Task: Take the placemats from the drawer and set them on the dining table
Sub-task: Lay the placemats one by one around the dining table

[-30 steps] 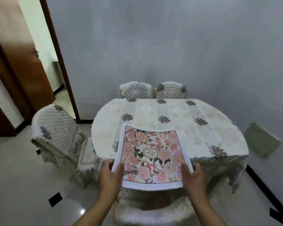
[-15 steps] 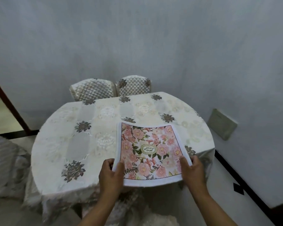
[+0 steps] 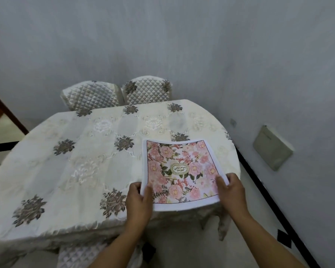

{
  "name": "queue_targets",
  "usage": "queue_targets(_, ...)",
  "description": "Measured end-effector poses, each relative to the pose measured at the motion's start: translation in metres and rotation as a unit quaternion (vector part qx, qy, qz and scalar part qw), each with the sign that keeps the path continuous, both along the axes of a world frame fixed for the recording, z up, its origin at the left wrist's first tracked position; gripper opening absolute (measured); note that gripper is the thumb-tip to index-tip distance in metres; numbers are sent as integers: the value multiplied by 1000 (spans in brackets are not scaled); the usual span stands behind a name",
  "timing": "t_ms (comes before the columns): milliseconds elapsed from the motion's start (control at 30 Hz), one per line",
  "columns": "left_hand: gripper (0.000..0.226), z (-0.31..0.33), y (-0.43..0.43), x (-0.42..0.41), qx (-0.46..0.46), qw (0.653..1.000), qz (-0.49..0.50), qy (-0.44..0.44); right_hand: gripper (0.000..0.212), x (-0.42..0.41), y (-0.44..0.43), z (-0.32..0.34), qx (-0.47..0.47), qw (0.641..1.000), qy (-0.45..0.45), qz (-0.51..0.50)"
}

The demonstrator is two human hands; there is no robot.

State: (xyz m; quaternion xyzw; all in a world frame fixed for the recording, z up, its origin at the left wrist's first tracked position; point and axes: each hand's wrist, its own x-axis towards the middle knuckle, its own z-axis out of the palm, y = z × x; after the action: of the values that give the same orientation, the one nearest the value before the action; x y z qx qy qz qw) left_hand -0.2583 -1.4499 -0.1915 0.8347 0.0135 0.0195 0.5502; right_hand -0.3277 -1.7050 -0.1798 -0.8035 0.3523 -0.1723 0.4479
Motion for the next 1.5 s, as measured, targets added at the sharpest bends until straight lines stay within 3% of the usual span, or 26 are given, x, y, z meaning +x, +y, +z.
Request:
queue_targets(600,18,-77,-80,101,52,998,-27,21,31,94,-79,-95,-20,997,71,8)
queue_targets(833,22,-161,-99,97,197,971,1,137,26,97,-107,-175,27,979,201,14)
queue_targets(933,24,-161,-105,95,283,949,22,135,26,98,-110,-185,20,977,211,13)
queue_targets(1167,29,-147,-115,102,371,916,16,153,25,104,-114,-170,-27,973,226,33)
queue_targets(1267,22,-135,-120,103,334,928,30,162,21,105,-112,-170,-24,979,204,13)
queue_targets(1367,21,-121,-125,108,231,949,62,203,20,106,-107,-164,13,989,150,-10)
queue_targets(1433,31,-114,-127,115,170,946,71,266,18,106,-104,-149,106,987,110,-51)
queue_targets(1500,30,-105,-131,117,70,937,88,330,26,104,-101,-139,236,958,98,-133)
